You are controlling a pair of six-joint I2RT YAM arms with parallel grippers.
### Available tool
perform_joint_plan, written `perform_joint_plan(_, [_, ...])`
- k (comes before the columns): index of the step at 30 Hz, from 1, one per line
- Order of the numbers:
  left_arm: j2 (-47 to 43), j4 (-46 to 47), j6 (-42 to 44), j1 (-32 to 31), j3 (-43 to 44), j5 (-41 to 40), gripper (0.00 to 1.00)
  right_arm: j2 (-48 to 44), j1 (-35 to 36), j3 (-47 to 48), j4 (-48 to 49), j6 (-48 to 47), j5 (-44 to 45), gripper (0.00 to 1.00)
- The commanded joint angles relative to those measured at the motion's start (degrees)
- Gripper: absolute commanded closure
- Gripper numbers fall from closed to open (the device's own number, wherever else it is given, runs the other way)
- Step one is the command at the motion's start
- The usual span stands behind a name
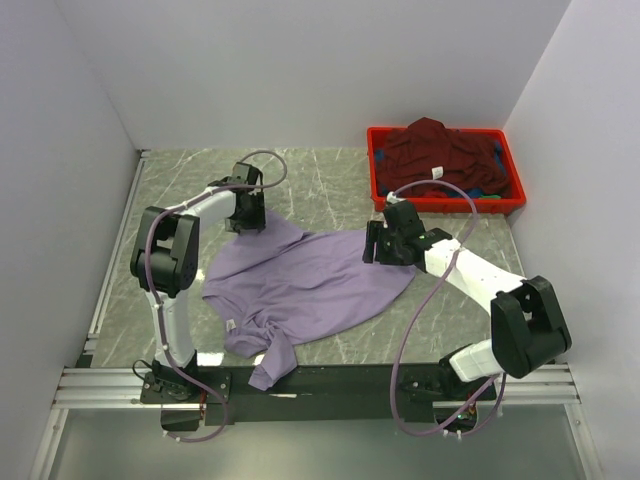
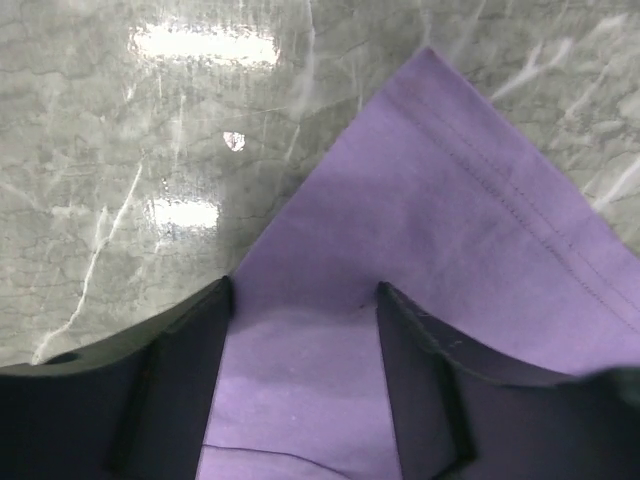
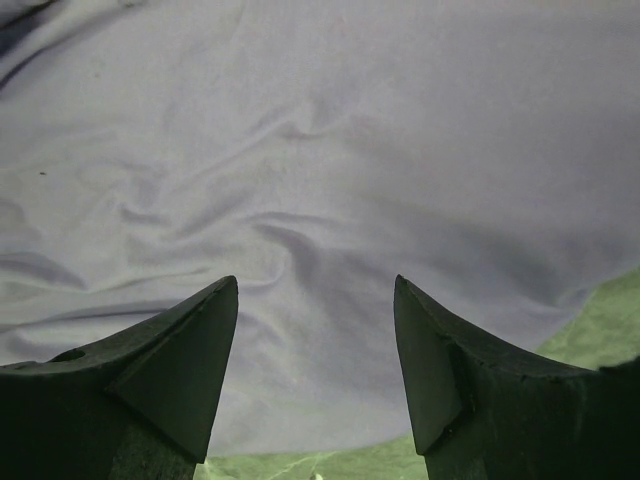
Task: Fold and stack the t-shirts
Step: Flatten the tshirt out
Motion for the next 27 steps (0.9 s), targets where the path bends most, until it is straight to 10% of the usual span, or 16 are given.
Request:
perform_joint_plan(1, [1.6, 0.6, 0.3, 0.1, 0.5, -2.1, 0.37, 0.6, -0.4, 1.4, 2.5, -0.5, -0.9, 0.3])
perform_joint_plan(13, [0.6, 1.7, -1.3, 3.4, -2.4, -7.5, 0.87, 3.7, -2.4, 2.3, 2.2, -0.3, 2.5, 0.3])
perform_joint_plan(27, [-3.0, 3.5, -3.6, 9.0, -5.1, -10.0, 0.94, 8.3, -18.6, 7.1, 1.7, 7.7, 10.8, 0.34])
